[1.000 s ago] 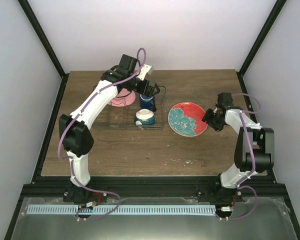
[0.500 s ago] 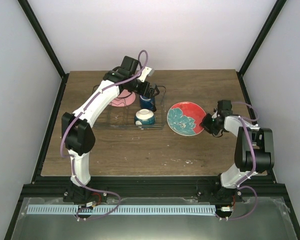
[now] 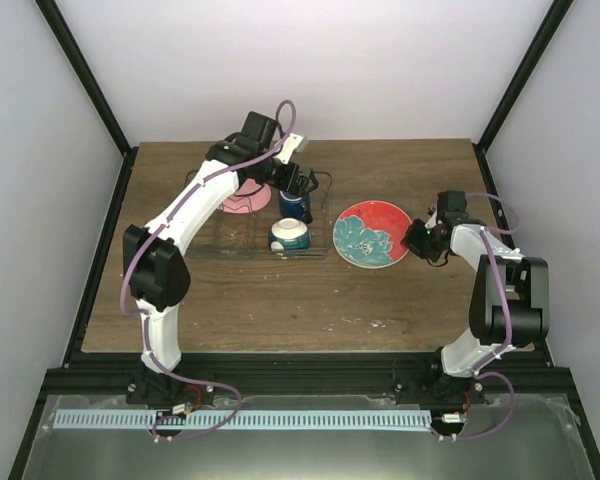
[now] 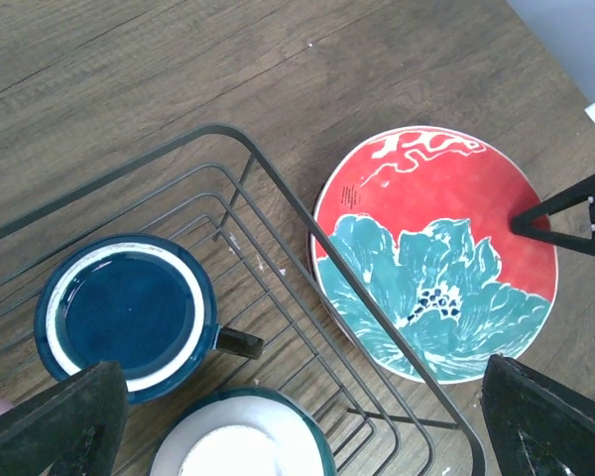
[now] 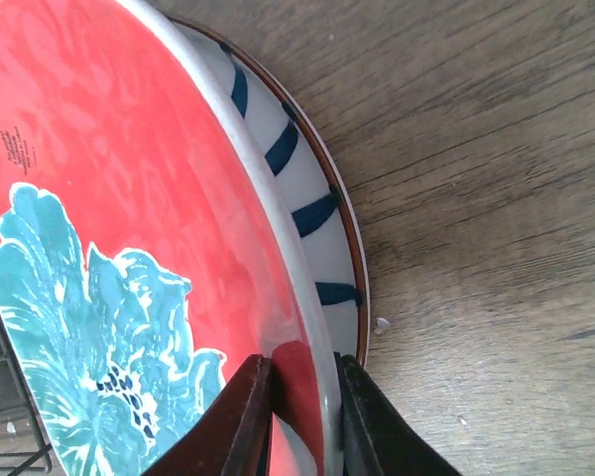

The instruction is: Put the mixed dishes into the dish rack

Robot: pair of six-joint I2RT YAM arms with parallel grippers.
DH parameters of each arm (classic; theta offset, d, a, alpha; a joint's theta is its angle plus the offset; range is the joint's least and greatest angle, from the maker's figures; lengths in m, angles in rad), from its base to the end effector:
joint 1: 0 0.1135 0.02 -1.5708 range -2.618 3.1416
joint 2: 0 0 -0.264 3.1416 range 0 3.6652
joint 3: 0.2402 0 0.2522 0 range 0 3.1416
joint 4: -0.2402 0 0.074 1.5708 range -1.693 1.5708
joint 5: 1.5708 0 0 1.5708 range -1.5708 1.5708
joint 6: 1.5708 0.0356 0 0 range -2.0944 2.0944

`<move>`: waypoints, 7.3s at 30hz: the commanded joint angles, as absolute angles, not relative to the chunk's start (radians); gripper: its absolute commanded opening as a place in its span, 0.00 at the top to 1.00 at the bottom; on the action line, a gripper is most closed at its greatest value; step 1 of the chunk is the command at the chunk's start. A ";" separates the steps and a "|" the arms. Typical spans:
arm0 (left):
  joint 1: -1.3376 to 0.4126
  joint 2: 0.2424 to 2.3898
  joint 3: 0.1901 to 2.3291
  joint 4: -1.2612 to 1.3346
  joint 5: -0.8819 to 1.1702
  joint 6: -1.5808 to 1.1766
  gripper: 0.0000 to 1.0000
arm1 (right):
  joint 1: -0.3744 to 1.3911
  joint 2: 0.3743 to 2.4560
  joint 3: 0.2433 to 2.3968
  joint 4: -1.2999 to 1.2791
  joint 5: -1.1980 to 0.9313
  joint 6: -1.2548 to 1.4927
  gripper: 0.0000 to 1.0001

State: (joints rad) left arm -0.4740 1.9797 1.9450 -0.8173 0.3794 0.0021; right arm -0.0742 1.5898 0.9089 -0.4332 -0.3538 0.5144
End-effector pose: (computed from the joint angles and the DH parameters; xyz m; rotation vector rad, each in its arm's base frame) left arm 0.3876 -0.2136 0.3266 0.7486 2.3363 -0.6717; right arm 0.3006 -0.0100 0.1735 0.6782 2.6256 0.6101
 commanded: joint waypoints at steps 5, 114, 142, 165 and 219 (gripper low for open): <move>-0.472 1.997 1.970 -0.822 0.376 0.017 0.01 | -0.074 1.546 0.961 -0.555 -0.238 0.440 0.97; -0.370 2.065 1.873 -0.634 0.830 -0.085 1.00 | 0.067 1.671 1.001 0.587 -0.958 0.891 0.99; -0.322 1.825 1.855 -0.721 0.608 0.029 1.00 | 0.078 1.815 1.123 0.448 -1.085 0.736 0.65; -0.387 1.464 1.733 -0.874 -0.220 0.425 1.00 | 0.077 1.931 1.286 0.194 -1.085 0.602 0.00; -0.614 1.502 1.183 -0.381 -0.722 1.206 1.00 | 0.066 1.947 1.241 0.238 -1.091 0.633 0.00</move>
State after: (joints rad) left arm -0.6178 1.4807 1.1858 -0.4839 -0.6922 1.1713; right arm 0.0742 1.9564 1.2480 0.2180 -1.0779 0.6270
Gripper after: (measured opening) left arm 0.153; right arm 0.999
